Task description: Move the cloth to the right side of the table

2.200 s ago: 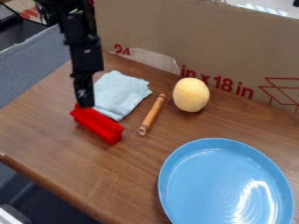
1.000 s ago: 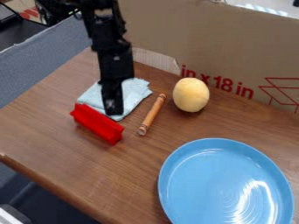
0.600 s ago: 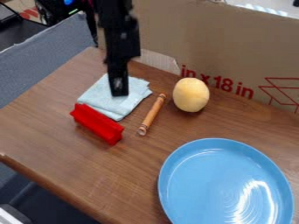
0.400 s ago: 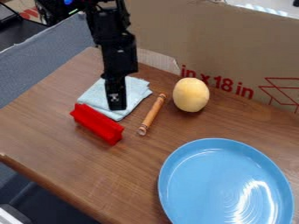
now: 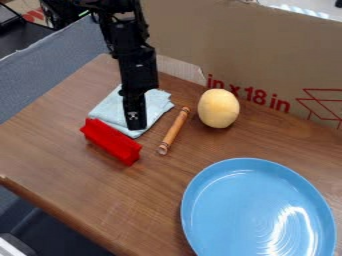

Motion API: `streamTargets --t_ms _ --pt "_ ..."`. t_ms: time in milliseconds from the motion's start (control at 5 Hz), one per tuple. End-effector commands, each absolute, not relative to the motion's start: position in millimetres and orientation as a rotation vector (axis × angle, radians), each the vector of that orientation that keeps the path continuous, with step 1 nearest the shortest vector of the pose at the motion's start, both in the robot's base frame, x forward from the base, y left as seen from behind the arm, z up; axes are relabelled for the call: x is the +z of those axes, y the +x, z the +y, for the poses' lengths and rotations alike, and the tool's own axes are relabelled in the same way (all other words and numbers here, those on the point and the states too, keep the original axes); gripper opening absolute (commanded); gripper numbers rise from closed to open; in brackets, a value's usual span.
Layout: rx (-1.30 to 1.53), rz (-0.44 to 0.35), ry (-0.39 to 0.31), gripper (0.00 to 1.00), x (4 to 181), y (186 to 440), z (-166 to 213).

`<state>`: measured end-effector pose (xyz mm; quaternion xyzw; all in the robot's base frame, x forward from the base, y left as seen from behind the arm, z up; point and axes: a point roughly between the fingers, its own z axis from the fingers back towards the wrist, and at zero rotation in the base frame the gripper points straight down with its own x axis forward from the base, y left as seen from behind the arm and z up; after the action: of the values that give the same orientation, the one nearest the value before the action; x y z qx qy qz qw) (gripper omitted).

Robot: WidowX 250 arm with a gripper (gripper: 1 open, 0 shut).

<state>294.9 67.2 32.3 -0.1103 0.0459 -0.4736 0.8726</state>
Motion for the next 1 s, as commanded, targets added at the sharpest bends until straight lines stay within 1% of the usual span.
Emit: streamTargets --t_ms 0,200,400,600,800 --pt "-1.009 0.048 -0.166 0.00 67.0 311.6 63.8" --pt "-0.989 0.054 -0.177 0.00 61.5 303.9 84.5" --pt "-1.000 0.041 -0.165 0.00 69.7 313.2 75.9" --pt "-1.006 0.051 -0.175 0.00 55.2 324.0 76.4" --pt "-1.013 0.068 -0.164 0.00 54.9 334.8 89.4"
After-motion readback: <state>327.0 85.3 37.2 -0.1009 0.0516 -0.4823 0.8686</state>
